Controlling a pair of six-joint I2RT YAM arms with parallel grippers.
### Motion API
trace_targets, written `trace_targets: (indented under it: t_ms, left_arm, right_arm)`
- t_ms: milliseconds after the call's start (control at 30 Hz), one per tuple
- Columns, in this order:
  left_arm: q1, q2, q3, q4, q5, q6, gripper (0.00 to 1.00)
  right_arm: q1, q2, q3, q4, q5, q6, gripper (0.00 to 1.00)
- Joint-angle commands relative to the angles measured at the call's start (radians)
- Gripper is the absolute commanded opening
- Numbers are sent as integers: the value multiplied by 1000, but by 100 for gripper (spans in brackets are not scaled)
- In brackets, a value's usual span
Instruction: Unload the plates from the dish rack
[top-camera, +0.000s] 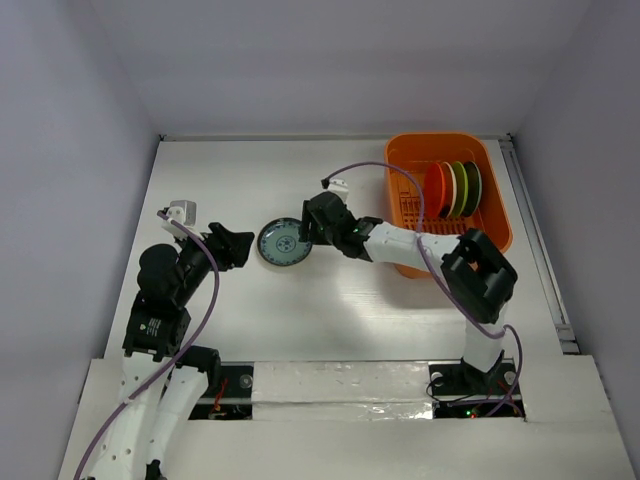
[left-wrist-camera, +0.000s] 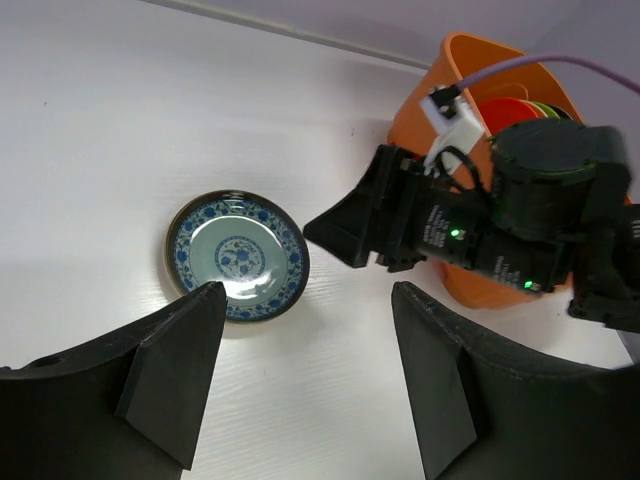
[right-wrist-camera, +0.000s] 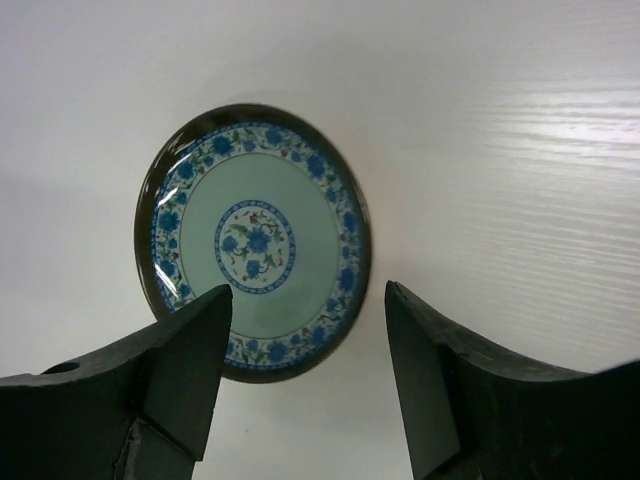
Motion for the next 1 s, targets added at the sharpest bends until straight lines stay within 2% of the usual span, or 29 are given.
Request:
trace_targets:
  t_ms: [0,33,133,167,200,233,367,433,467,500,700,967]
  left_arm:
    - [2,4,-12,53,10,-2,64]
    - [2,4,-12,51,12,-3,64]
    - [2,-1,-13,54,15,-3,64]
    - [2,-3,-13,53,16,-3,64]
    - [2,-3,-13,54,16,-3,64]
    - [2,-4,-13,54,19,-3,64]
    - [2,-7,-13,56,21,-2,64]
    - [2,-12,-13,54,21,0,64]
    - [2,-13,-13,56,19,0,64]
    - [2,-13,-13,56,21,-2,64]
    - [2,-13,-12,53,18,-2,64]
    - [2,-12,-12,53,15,0,64]
  right_arm:
    - [-2,-145,39,-57,129,-91,64]
    - [-2,-172,35,-80,176,-108,61]
    - [-45,-294,-1,-114,249,-168,21]
    - [-64,-328,-21,-129,282,-177,2]
    - [-121,-360,-31,-145,289,-188,0]
    - [-155,-426,-45,-162,290,-211,0]
    - [-333,-511,-81,-237,298,-260,3]
    - [-399,-512,-62,-293,347,-306,17]
    - [-417,-496,-50,-310,358,-321,27]
    - [-434,-485,-36,-327,364,-340,30]
    - [-531,-361,103,-445,349,-444,35]
    - [-580,-258,119,-446,327,-473,37]
